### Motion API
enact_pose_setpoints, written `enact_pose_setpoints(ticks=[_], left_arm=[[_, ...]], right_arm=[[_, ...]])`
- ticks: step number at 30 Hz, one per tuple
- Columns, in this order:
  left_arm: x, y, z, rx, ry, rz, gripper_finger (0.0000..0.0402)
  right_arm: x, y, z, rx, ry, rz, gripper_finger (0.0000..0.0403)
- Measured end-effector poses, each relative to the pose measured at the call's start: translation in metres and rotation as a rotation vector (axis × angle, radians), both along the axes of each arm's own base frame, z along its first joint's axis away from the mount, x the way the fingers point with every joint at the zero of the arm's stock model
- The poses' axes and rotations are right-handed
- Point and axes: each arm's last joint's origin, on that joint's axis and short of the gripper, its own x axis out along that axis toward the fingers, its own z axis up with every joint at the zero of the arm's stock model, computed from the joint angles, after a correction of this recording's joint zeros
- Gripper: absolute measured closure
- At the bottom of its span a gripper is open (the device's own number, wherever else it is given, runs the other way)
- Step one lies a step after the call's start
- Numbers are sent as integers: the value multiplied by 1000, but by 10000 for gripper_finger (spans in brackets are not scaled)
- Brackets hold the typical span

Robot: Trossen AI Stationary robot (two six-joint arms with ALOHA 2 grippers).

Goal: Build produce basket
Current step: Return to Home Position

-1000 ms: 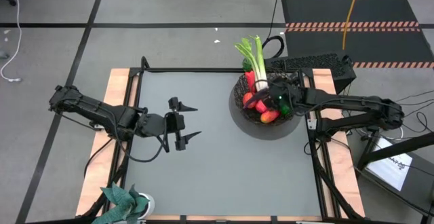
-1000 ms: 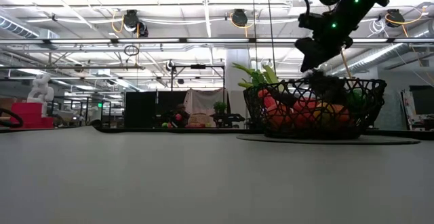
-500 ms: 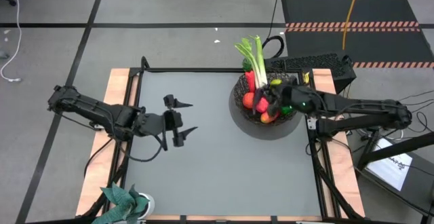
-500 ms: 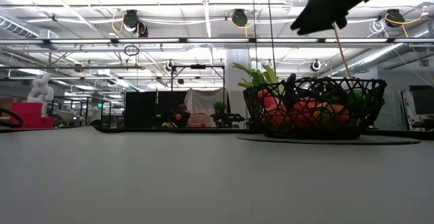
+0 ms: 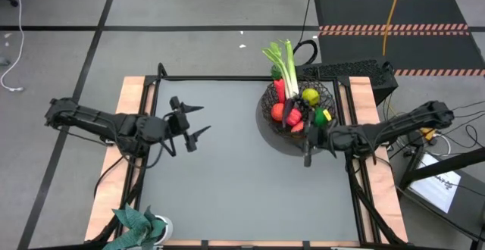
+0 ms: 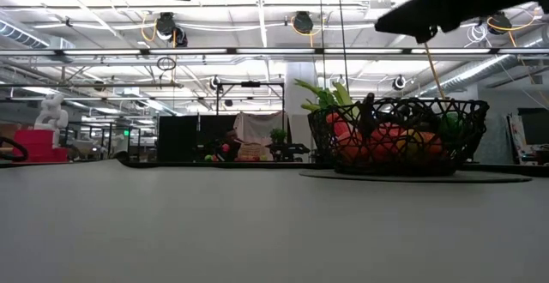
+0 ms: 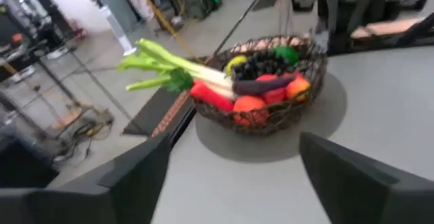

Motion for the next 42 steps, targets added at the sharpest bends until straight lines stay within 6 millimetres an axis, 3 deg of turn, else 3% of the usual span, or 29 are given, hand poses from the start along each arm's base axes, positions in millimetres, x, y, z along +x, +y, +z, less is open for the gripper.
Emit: enact_pose_setpoints(ticks=[7,11,16,23,33,42], left_arm=[[-8,7,-10,12,-34,-10,213],[-10,11,-23,37,101,3,283],[-11,15,-27,26,139,27,338],[-11,17,-27,-1,128,35,392],[-13,10,-26,-17,112,-2,396],[-31,8,-17,-32,42,-57,395]], right_arm=[[-9,2,-28,-30,16,137,392],[-18,-2,-42,-55,-39,136,397],[-29,-9,-56,-58,-87,150,400],[-42,-17,-53,-45,-185,235,402],[-60,-23,-52,-58,-274,217,402],[-74,-25,-51,-41,-295,215,403]])
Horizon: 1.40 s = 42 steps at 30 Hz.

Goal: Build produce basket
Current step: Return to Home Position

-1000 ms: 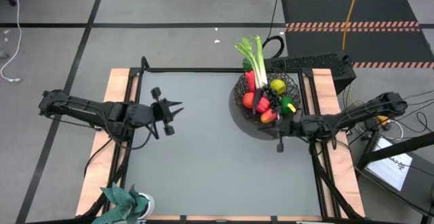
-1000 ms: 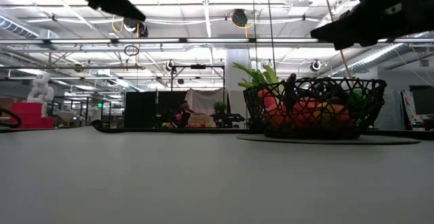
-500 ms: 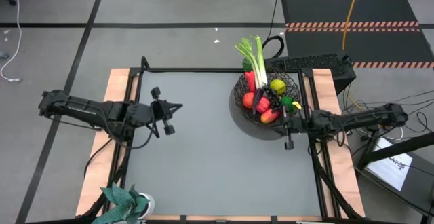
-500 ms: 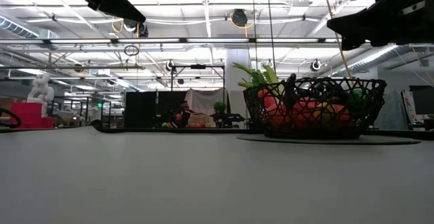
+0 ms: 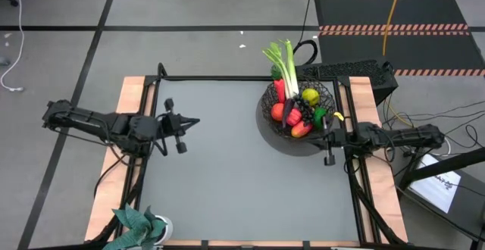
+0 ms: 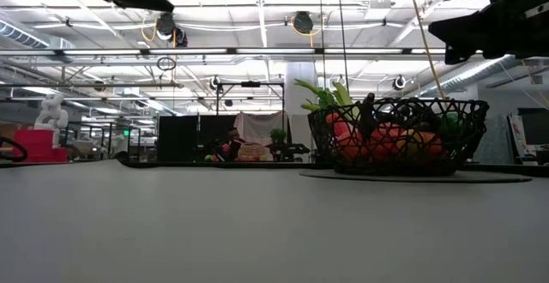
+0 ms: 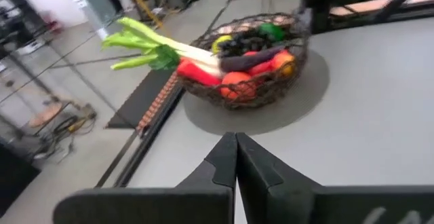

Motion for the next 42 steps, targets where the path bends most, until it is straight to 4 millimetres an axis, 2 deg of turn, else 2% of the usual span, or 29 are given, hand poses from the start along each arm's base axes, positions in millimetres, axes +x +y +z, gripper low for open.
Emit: enact_pose_setpoints(ticks=[13,21,26,31,42], left_arm=[[-23,10,-26,30,-90,-17,396],[-35,10,-34,41,-209,-218,389],[-43,14,-50,56,-249,-215,398],[-49,18,-62,34,-263,-185,389],[-48,17,-101,1,-274,-209,395]], right_arm=[[-9,-1,-2,1,-1,0,403],[-8,-1,-4,1,13,0,403],[-8,-1,-5,0,25,-1,403],[-8,-1,-5,0,26,-2,403],[-8,-1,-5,3,25,-3,403]])
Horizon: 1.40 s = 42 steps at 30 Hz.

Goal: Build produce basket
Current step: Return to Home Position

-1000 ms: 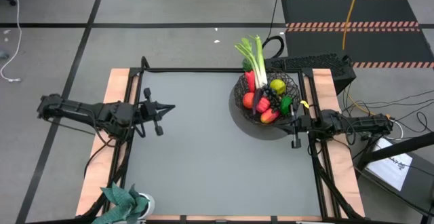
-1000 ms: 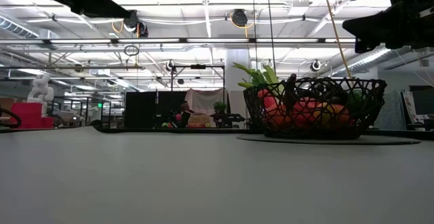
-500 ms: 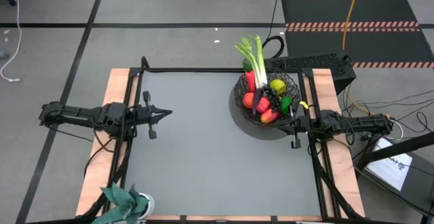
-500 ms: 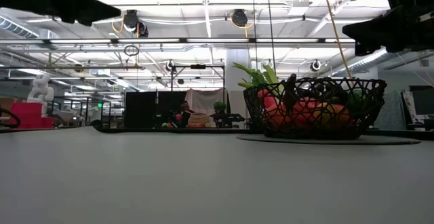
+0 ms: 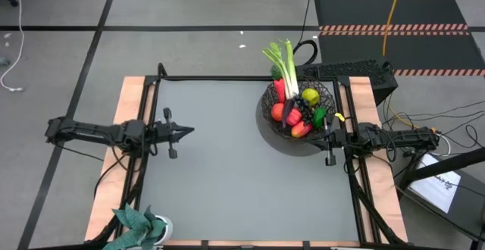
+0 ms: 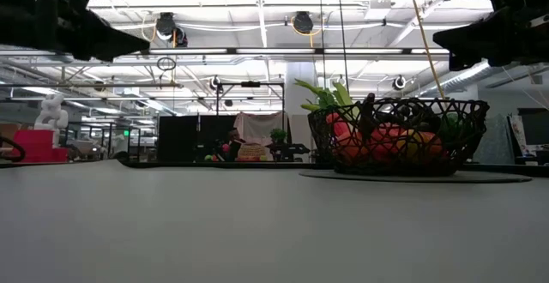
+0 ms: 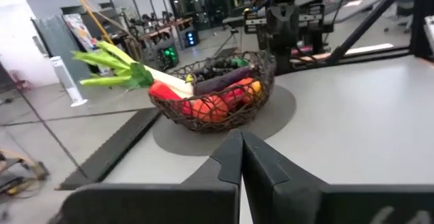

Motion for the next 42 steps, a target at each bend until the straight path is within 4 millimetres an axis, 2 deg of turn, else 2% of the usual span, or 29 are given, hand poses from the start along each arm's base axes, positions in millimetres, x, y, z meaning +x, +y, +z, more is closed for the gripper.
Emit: enact_pose_setpoints(ticks=[7,15,42], left_arm=[[0,-1,-21,-54,21,-20,393],[0,-3,-21,-62,20,-90,396],[-3,-3,-25,-99,55,-86,400]], right_arm=[[0,0,1,1,-9,0,403],[0,0,1,1,-11,0,403],[0,0,1,2,-11,0,403]])
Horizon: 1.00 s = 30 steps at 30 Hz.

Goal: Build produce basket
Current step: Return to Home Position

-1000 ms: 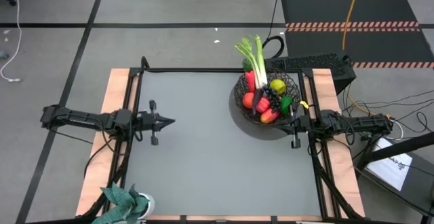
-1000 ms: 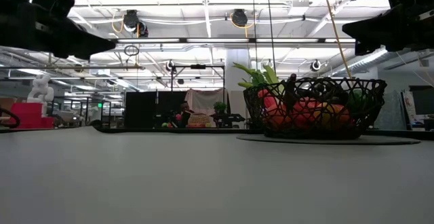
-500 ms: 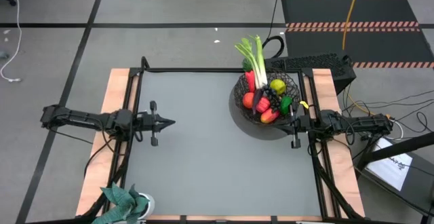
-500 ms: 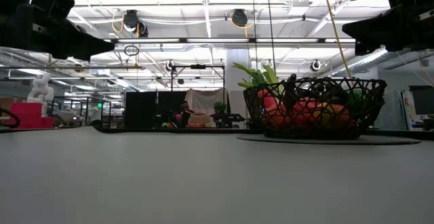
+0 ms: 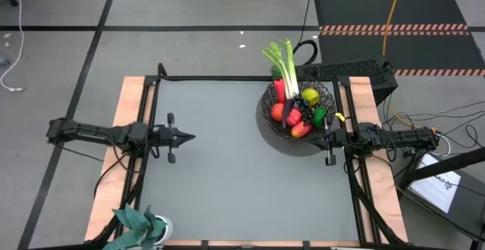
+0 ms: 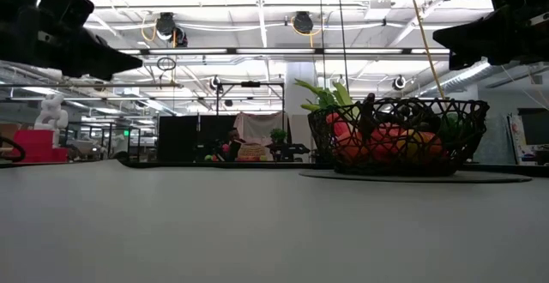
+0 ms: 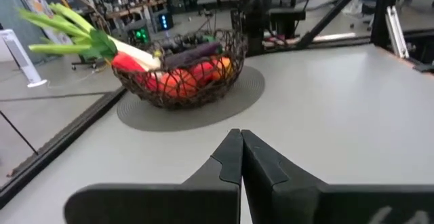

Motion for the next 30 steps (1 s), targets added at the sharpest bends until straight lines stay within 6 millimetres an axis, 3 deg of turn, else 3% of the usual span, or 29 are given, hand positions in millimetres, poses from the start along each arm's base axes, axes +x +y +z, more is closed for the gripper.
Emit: enact_pose_setpoints(ticks=[20,30], left_arm=[[-20,2,5,-10,-87,-10,401],[-20,1,6,-4,-94,-35,401]], right_arm=[[0,0,0,0,0,0,403],[0,0,0,0,0,0,403]])
